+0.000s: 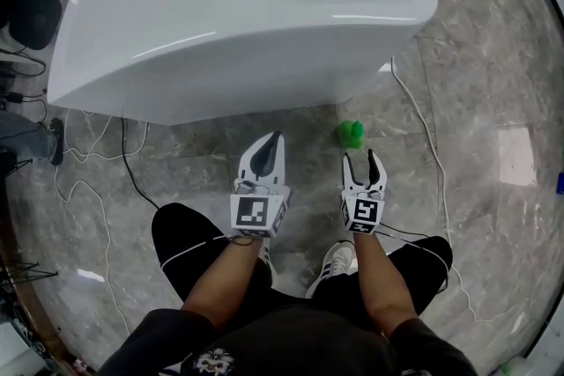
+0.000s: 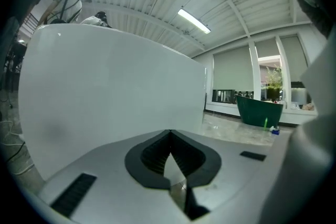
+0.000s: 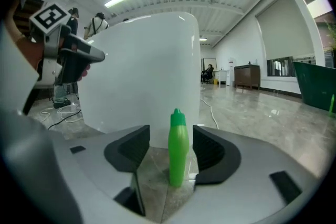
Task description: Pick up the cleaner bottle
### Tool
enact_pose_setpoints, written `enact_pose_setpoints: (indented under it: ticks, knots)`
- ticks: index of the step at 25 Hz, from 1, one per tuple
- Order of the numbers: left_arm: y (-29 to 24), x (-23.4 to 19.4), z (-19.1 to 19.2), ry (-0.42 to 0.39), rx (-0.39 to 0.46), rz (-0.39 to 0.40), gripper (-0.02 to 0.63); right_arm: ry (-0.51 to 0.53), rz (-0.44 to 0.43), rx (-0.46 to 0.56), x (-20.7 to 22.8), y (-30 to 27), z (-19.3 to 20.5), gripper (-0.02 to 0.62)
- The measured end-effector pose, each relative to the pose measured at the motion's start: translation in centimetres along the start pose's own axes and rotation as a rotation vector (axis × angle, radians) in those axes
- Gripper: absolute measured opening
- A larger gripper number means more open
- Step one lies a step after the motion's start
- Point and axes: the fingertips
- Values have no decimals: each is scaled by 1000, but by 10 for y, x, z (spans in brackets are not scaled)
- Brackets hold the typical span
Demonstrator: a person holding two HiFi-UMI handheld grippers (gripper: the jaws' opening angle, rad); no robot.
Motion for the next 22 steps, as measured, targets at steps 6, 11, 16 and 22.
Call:
enact_pose_setpoints:
  ticks: [6,11,16,22]
  knots:
    - [-1,6,-3,1,24,12,6,-31,-31,-62,11,-37,46,289]
    - [5,8,2,-7,27,9,6,-41,-38,-80,18,-65,67,294]
    - [9,4,3,-12,30,-20,6,-34,-66,-91,16,-89,82,294]
    - [15,2,2,6,50,-43,6,-33,-81,-89,17,-109,84,293]
Point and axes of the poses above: the fingertips, and each gripper's own axes: y backward along the fingers, x to its right, z out of its underside, and after that the axes turned 3 degrees about x, right-handed
